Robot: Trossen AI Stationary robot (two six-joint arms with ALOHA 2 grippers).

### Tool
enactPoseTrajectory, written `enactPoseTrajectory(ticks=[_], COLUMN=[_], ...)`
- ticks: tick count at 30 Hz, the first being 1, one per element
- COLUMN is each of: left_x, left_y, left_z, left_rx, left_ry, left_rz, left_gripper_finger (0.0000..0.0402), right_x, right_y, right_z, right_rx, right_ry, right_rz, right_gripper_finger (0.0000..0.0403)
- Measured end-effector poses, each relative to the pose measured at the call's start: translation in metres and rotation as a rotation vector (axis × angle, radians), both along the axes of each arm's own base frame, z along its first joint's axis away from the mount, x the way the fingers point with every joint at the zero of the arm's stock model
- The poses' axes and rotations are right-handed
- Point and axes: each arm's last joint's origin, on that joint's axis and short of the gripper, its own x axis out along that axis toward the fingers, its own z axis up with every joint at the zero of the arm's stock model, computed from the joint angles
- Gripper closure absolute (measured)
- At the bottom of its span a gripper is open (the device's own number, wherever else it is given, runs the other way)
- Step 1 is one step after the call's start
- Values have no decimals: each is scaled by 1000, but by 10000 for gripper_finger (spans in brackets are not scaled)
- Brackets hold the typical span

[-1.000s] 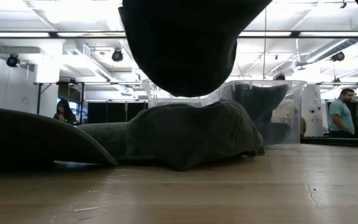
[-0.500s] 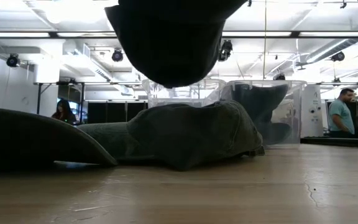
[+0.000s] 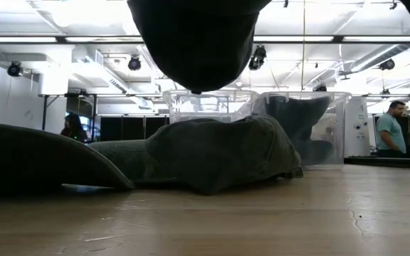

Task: Pick & Place hat
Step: Put the blue cap into the right transparent bin

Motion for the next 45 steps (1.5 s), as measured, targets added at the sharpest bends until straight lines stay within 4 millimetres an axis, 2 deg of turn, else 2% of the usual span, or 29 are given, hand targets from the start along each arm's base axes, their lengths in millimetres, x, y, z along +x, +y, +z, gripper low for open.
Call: enactPoseTrajectory(ticks=[4, 7, 11, 18, 21, 25, 28, 30, 34, 37, 40, 45], left_x=[0, 0, 1, 6, 9, 14, 17, 21, 30, 36, 40, 46], left_y=[0, 1, 3, 20, 29, 37, 42, 45, 52, 58, 65, 74], left_z=[0, 0, 0, 3, 4, 5, 6, 7, 11, 13, 13, 13], left_rx=[-1, -2, -9, 57, 93, 123, 119, 122, 116, 112, 96, 62], left_ry=[-1, -1, -3, -53, -65, -88, -99, -108, -128, -139, -131, -122], left_rz=[1, 3, 16, 129, 174, 222, 239, 239, 223, 223, 228, 218], left_gripper_finger=[390, 390, 390, 390, 390, 390, 390, 390, 390, 390, 390, 390], right_x=[-4, -12, -33, -94, -124, -166, -194, -205, -216, -221, -220, -221], right_y=[0, -3, -10, -15, -13, -14, -15, -15, -15, -12, -6, -3], right_z=[20, 48, 83, 131, 141, 138, 132, 125, 109, 93, 78, 68], right_rx=[0, -1, 18, 21, 34, 23, 93, 184, 382, 479, 537, 601], right_ry=[-48, -123, -167, -109, -53, 46, 35, -20, -142, -160, -162, -178], right_rz=[0, -8, -97, -396, -539, -746, -876, -945, -1049, -1085, -1081, -1082], right_gripper_finger=[351, 351, 351, 351, 348, 318, 284, 259, 216, 195, 184, 179])
